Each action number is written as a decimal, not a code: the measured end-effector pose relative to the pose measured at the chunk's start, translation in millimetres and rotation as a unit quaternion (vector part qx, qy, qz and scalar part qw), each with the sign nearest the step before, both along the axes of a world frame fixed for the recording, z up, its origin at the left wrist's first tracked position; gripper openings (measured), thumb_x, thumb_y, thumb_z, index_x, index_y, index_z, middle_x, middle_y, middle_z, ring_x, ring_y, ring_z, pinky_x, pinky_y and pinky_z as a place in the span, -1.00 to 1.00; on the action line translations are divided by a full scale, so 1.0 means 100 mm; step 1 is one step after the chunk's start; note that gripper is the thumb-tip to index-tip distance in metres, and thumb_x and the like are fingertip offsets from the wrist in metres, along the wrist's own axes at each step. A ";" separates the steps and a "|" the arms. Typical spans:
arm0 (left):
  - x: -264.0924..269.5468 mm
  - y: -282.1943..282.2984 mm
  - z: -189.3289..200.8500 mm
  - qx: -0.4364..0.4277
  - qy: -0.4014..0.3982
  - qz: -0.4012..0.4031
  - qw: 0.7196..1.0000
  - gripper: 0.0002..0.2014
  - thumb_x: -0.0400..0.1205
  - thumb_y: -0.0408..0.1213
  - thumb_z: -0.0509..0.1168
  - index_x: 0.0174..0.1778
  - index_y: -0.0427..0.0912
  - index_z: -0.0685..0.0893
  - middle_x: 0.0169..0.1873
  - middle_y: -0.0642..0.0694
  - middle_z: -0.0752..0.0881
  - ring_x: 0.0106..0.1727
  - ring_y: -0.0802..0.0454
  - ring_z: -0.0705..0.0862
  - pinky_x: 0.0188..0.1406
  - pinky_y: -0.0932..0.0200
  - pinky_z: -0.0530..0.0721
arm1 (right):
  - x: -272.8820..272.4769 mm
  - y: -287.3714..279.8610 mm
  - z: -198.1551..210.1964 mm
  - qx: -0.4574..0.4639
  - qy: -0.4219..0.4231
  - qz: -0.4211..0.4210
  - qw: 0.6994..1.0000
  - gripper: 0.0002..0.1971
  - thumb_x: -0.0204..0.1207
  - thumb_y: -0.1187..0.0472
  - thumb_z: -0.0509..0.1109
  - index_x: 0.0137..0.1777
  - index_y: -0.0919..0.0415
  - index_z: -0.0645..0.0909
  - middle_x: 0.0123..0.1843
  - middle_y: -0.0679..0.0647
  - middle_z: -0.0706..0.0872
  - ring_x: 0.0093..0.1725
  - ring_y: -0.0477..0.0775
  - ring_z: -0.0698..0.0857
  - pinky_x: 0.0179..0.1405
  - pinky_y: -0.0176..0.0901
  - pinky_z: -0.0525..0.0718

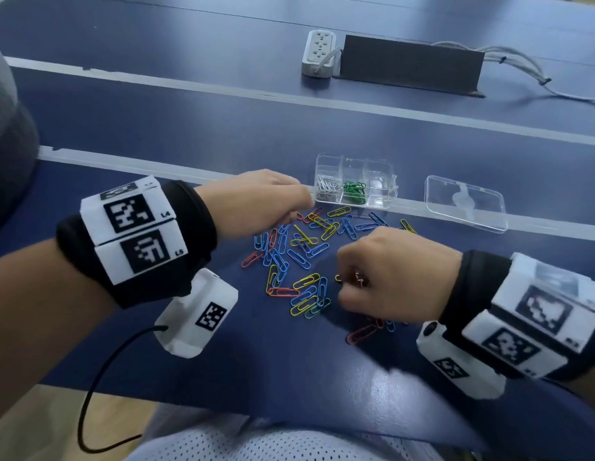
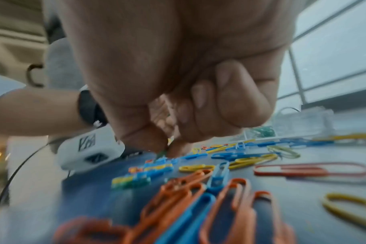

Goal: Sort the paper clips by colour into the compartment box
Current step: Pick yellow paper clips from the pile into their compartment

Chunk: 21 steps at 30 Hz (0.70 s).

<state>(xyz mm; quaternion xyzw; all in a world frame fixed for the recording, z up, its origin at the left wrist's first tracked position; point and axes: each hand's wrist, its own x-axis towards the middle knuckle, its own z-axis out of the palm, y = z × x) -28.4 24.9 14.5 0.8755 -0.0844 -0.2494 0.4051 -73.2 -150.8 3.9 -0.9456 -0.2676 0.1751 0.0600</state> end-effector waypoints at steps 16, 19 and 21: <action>-0.47 -0.31 -0.01 0.236 -0.114 -0.257 0.930 -0.86 0.51 -0.09 0.23 -0.32 0.02 0.62 -0.56 0.06 0.48 -0.45 0.22 0.45 -0.36 0.32 0.45 | 0.12 -0.22 0.02 0.084 0.181 -0.103 0.974 -0.85 0.61 0.20 0.17 -0.17 -0.04 0.46 -0.42 -0.10 0.60 -0.45 -0.20 0.51 -0.37 -0.38 0.46; -0.45 -0.30 -0.07 0.254 -0.147 -0.277 0.915 -0.89 0.49 -0.04 0.32 -0.13 0.10 0.71 -0.52 0.13 0.42 -0.38 0.16 0.43 -0.19 0.28 0.51 | 0.04 -0.14 0.03 0.012 0.105 -0.051 0.993 -0.86 0.60 0.09 0.19 -0.08 0.02 0.58 -0.27 -0.05 0.63 -0.14 0.06 0.59 -0.06 -0.14 0.57; -0.41 -0.28 -0.09 0.265 -0.154 -0.279 0.910 -0.84 0.47 -0.05 0.35 -0.07 0.09 0.70 -0.46 0.15 0.41 -0.23 0.11 0.44 -0.01 0.16 0.62 | -0.04 -0.09 0.05 -0.042 0.043 -0.019 0.998 -0.74 0.54 -0.03 0.25 -0.01 0.11 0.64 -0.22 0.05 0.68 -0.07 0.18 0.62 -0.05 -0.09 0.60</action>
